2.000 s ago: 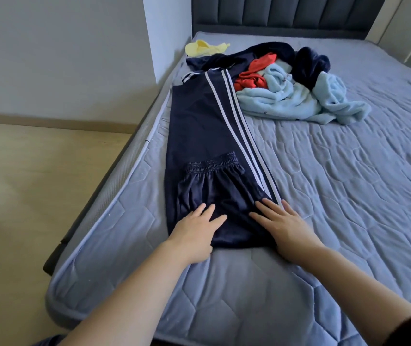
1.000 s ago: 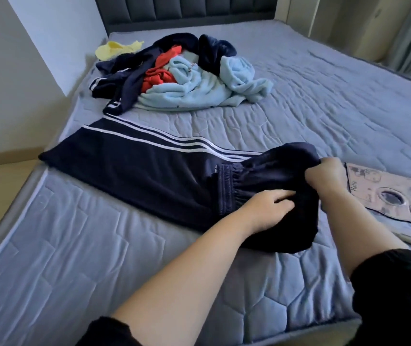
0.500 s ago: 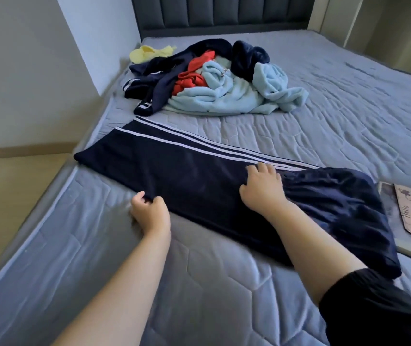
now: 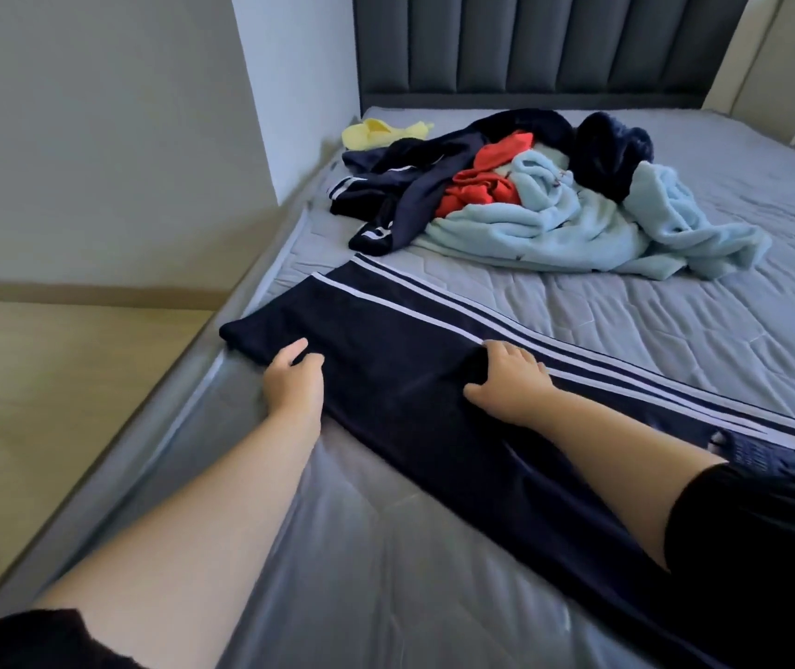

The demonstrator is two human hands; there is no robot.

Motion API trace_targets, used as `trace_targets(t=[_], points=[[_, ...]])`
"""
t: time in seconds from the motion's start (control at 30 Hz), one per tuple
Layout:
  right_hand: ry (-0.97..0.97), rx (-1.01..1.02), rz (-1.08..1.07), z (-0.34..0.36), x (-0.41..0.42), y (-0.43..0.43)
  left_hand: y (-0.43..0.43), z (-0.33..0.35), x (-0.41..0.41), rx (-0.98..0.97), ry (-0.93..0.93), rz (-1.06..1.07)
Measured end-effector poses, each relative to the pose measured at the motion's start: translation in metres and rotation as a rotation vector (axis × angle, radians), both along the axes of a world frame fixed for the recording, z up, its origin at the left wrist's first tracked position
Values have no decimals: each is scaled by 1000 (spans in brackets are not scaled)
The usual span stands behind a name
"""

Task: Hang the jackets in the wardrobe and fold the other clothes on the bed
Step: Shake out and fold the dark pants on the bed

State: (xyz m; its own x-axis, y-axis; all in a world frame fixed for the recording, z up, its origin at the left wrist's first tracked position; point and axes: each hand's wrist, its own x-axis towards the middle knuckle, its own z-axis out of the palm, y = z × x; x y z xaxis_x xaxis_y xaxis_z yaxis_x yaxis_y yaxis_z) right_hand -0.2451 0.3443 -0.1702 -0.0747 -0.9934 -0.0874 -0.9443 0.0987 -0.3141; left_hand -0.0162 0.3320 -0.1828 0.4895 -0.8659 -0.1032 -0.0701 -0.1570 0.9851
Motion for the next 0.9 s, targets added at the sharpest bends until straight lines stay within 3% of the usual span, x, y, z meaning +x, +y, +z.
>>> trace_targets(t=[0.07,0.13,0.27,0.43,0.53,0.6,0.7,0.8,0.9], points=[[-82,-8,-19,8,5,-26,-15,7,10,-16,-257,-42],[-167,-20,-16,17,10,-49,-28,16,20,-42,-377,-36],[-216,44,-18,27,21,-77,-48,35,36,-59,-337,-89],[-256,-285,-129,50,9,-101,-71,59,45,-237,-357,-155],[-253,-378,-143,69,5,-114,-86,65,47,-280,-302,-167],[-183,-359,-129,69,8,-122,-93,59,46,-230,-304,-169],[68,-248,-101,45,15,-119,-91,37,40,-30,-356,-158],[264,-198,-44,13,17,-106,-78,14,31,72,-244,10],[282,-207,-21,-10,11,-95,-69,2,17,121,63,87]])
